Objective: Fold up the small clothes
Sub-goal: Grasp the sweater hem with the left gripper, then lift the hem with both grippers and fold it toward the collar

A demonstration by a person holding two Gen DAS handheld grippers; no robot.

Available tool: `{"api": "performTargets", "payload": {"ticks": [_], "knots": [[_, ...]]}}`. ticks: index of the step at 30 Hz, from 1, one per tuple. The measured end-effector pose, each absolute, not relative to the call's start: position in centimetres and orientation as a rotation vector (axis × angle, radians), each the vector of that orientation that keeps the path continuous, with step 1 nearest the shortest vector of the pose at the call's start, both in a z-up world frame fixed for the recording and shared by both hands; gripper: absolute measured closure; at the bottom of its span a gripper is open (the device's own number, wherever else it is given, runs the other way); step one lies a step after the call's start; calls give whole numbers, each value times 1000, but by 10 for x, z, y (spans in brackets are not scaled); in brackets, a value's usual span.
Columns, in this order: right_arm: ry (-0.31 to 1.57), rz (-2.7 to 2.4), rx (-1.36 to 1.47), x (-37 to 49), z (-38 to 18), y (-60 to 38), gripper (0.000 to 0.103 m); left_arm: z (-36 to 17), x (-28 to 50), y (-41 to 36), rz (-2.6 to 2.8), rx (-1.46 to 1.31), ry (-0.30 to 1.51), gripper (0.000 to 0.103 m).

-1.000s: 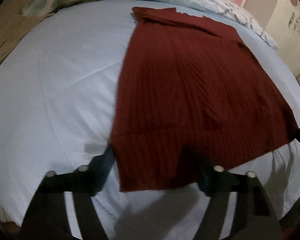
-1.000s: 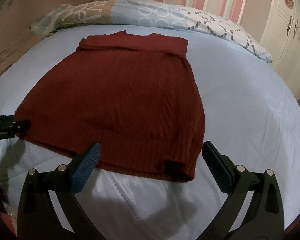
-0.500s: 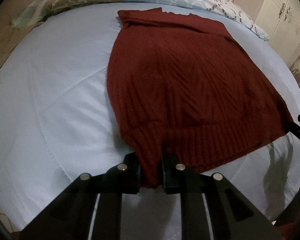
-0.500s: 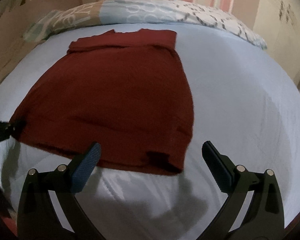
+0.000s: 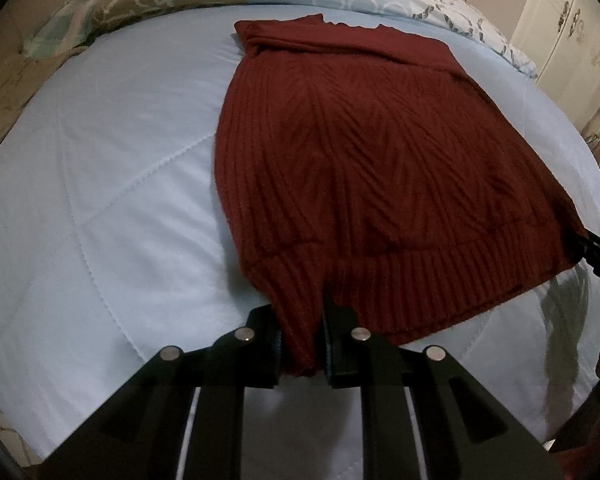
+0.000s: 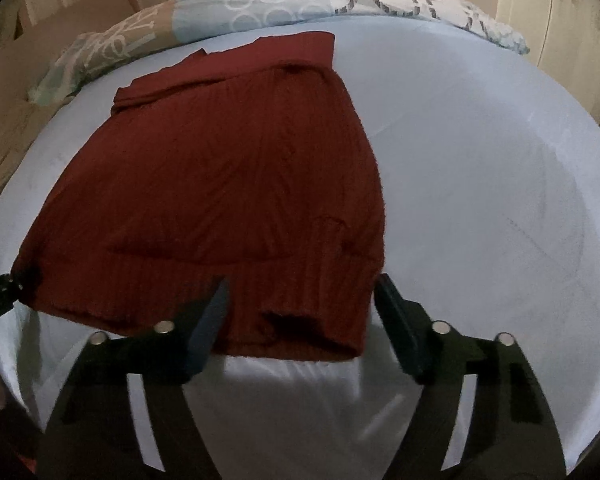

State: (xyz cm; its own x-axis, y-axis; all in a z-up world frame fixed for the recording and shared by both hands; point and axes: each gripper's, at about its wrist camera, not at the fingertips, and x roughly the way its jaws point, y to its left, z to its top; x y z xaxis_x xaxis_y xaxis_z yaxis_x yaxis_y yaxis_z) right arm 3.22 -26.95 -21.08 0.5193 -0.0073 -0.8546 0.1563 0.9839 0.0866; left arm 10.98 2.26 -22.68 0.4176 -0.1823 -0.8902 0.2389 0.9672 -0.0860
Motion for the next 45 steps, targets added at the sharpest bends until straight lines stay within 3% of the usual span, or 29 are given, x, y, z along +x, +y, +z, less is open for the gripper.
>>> {"api": "performTargets", "payload": {"ticks": [1, 6, 11, 29, 45], "knots": [[1026, -98, 160, 33, -212, -270, 39, -227, 110, 22, -264, 60, 1109, 88], [1054, -90, 161, 35, -217, -274, 72, -228, 109, 21, -261, 71, 1107, 88], [1069, -83, 133, 35, -218, -272, 90, -228, 109, 21, -259, 73, 1109, 88], [1039, -84, 135, 35, -209, -277, 93, -227, 109, 15, -260, 108, 1100, 88], [817, -53, 93, 96, -131, -280, 93, -164, 176, 4, -210, 149, 943, 88]]}}
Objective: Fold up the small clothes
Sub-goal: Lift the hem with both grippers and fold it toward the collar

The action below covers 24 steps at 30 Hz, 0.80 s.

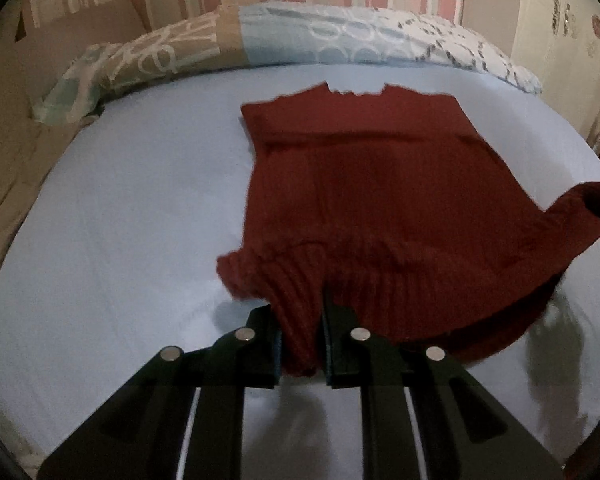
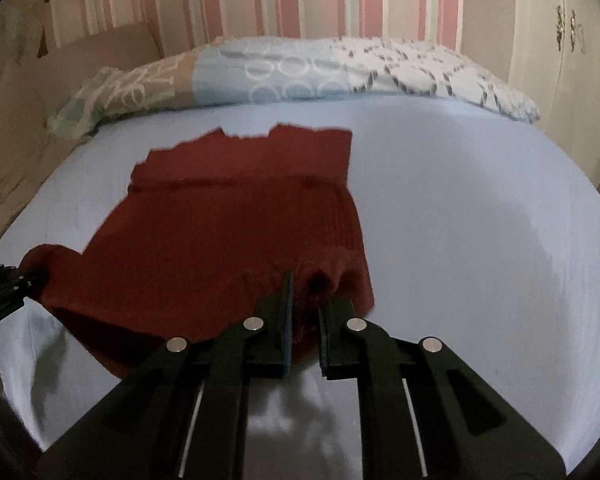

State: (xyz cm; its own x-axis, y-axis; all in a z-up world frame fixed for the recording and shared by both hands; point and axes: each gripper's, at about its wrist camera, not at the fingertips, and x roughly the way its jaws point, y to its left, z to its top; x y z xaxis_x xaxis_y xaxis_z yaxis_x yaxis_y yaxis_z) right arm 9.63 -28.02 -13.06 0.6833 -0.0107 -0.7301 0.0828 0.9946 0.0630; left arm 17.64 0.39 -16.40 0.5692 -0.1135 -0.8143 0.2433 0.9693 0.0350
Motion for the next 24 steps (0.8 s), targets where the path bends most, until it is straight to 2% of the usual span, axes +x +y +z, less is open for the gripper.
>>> {"api": "performTargets", "payload": {"ticks": [13, 24], "knots": [[712, -70, 134, 212, -114, -312, 93, -136, 301, 1, -210, 132, 848, 88], [672, -102, 146, 314, -129, -340, 93, -137, 411, -27, -226, 195, 785, 88]]}}
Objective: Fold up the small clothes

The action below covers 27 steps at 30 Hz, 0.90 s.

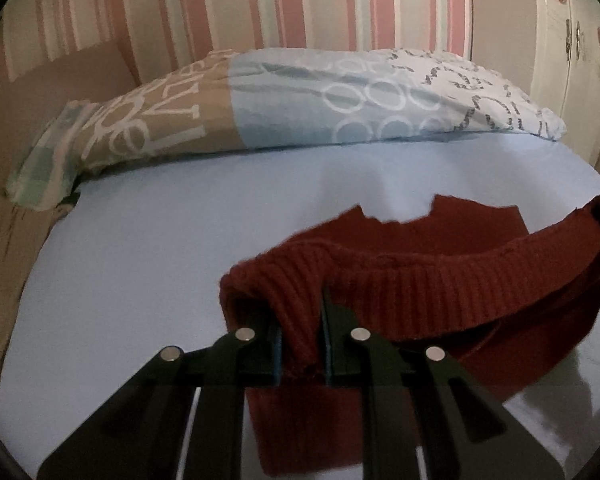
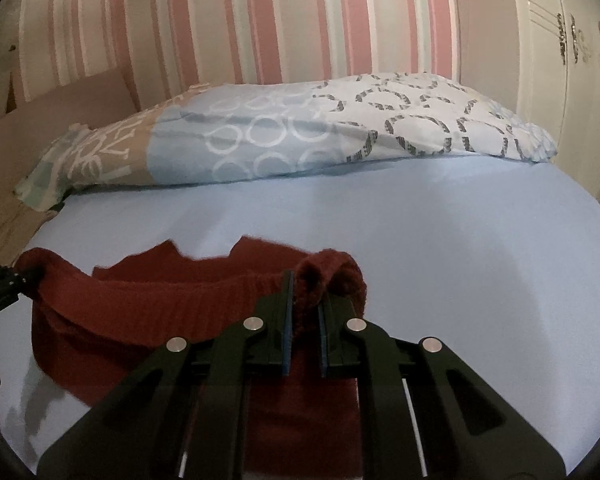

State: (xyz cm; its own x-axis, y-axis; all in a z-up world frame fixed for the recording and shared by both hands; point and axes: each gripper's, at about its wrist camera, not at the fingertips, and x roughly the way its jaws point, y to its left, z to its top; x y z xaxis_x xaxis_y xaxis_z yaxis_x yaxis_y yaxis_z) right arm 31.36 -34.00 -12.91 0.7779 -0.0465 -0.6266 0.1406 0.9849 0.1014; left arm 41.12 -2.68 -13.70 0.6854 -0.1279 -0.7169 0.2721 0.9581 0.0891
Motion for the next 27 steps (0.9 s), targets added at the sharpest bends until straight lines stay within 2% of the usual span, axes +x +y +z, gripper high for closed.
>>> {"api": "performTargets", "payload": {"ticks": [8, 17, 20, 22, 23, 24, 25, 26, 27], "knots": [[712, -102, 136, 391, -168, -358, 93, -178, 487, -41, -220, 229, 835, 88], [818, -109, 126, 433, -226, -362, 92, -233, 521, -47, -209, 267, 911, 87], [825, -94, 120, 434, -233, -362, 91, -237, 524, -46, -205, 268, 913, 82], [826, -76, 141, 435, -230, -366, 84, -235, 527, -43, -209, 241, 924, 76], [823, -69, 147, 435, -228, -367, 76, -232, 527, -41, -208, 231, 923, 72], [812, -50, 156, 433, -223, -369, 59, -227, 527, -40, -204, 229, 913, 63], [799, -41, 159, 433, -218, -370, 49, -222, 526, -39, -188, 238, 897, 44], [773, -37, 160, 429, -210, -371, 37, -212, 524, -35, -169, 245, 863, 38], [743, -32, 165, 424, -200, -374, 32, -206, 523, -32, -164, 243, 847, 36]]}}
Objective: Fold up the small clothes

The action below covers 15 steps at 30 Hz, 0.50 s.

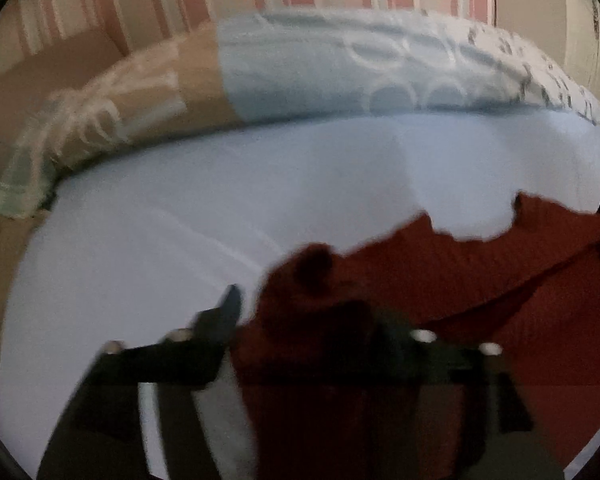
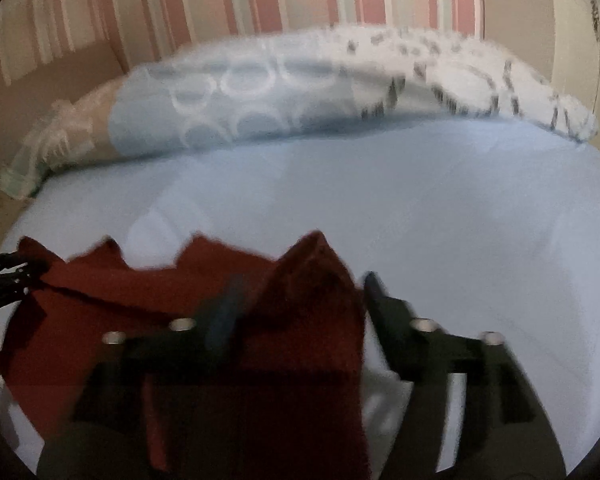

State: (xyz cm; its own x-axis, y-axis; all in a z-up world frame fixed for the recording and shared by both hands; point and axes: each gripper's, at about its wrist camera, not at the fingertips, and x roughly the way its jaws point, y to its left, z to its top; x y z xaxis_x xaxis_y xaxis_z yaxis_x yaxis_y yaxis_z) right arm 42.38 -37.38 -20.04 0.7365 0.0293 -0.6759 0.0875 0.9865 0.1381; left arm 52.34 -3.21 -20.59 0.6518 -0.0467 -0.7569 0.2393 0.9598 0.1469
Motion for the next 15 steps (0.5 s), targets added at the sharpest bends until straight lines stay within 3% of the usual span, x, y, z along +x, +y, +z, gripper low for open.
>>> {"api": "performTargets", "payload": {"ticks": [8, 15], "knots": [[667, -38, 143, 401, -161, -377, 19, -163, 511, 4, -115, 158, 782, 33], [778, 45, 11, 414, -191, -338, 16, -195, 496, -21, -190, 201, 866, 32]]}}
